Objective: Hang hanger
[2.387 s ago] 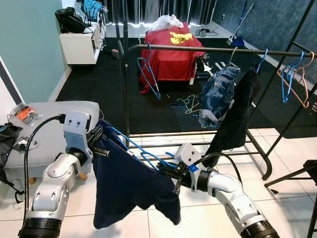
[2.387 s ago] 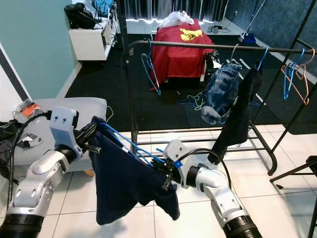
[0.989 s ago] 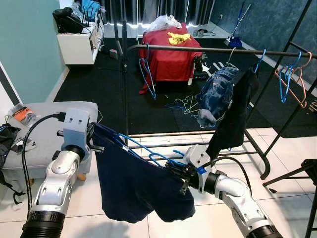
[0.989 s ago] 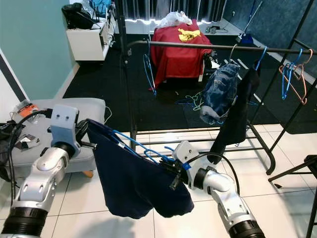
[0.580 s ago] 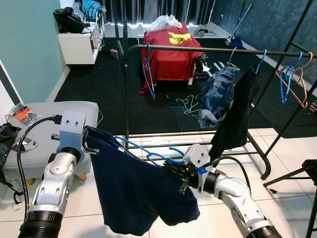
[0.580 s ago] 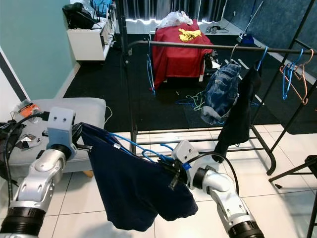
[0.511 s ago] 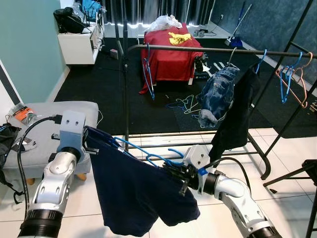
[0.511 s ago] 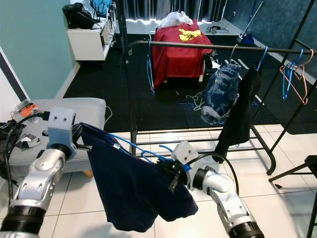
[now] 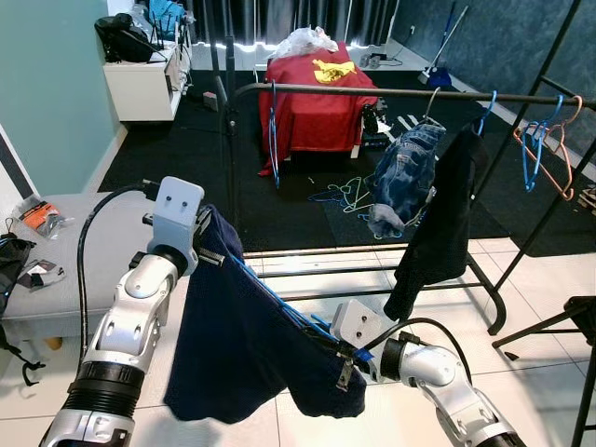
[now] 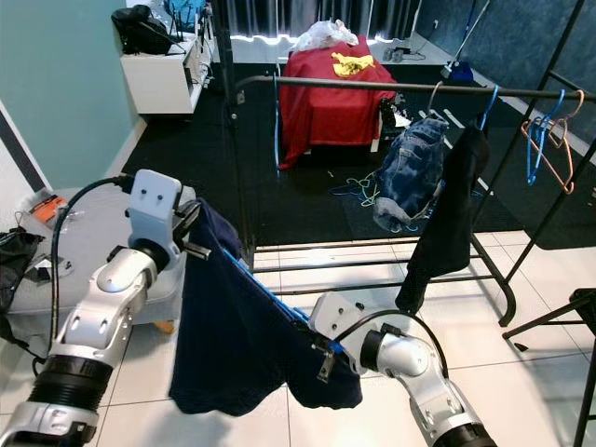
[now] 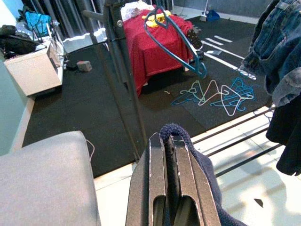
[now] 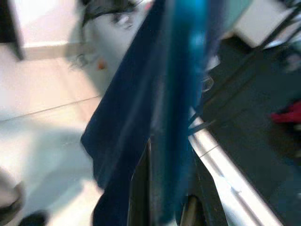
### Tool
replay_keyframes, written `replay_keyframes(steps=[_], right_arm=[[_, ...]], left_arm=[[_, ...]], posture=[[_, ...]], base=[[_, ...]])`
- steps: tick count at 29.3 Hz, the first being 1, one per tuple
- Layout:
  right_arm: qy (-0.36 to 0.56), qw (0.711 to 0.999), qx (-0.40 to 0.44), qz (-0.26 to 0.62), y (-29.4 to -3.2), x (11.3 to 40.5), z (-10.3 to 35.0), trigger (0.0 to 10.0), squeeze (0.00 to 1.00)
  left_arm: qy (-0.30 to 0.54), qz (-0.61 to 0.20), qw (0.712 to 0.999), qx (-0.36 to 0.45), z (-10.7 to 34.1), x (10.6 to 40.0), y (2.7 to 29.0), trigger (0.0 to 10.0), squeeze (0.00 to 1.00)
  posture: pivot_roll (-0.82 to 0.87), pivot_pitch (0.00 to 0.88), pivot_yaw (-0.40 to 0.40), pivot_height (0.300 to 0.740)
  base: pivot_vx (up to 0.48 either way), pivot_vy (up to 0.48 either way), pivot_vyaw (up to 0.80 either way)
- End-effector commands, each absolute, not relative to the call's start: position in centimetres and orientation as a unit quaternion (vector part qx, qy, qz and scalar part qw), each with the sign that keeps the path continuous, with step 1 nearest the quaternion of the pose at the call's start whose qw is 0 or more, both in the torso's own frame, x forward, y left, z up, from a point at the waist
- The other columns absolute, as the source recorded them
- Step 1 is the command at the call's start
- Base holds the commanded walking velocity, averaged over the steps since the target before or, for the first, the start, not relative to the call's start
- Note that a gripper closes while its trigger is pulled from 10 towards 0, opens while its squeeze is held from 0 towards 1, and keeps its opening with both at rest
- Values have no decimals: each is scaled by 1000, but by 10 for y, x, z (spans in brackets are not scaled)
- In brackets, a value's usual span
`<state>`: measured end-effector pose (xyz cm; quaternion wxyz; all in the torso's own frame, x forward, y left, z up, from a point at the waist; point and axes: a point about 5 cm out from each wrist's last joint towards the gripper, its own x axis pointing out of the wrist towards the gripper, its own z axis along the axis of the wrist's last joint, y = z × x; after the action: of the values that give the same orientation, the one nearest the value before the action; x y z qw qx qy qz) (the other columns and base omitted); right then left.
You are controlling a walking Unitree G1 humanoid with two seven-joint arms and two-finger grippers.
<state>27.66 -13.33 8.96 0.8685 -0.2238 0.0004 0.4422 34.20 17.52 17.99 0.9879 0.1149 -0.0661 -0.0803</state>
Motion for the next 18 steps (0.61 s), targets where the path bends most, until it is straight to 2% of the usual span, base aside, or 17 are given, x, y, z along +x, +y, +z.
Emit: replay_keyframes(steps=[1,8,14,18], right_arm=[[-49,885,-216,409,-136,281,101,10000,0],[-120,896,-199,379,-132,280,118,10000,0],[-140,908,-178,354,-130,283,125,10000,0],[-144,921,-150,329,-134,288,130,10000,0]], left_arm=[[-65,-71,987,132,179,343,181,0,0],[-34,-48,987,147,166,344,191,0,0],[-5,-118,974,193,147,337,174,0,0],[8,-130,970,203,140,334,170,0,0]], posture=[[-2,4,-20,740],[0,0,-21,740],[0,0,-17,740],[-3,0,-17,740]], base=[[0,0,0],[0,0,0],[0,0,0],[0,0,0]])
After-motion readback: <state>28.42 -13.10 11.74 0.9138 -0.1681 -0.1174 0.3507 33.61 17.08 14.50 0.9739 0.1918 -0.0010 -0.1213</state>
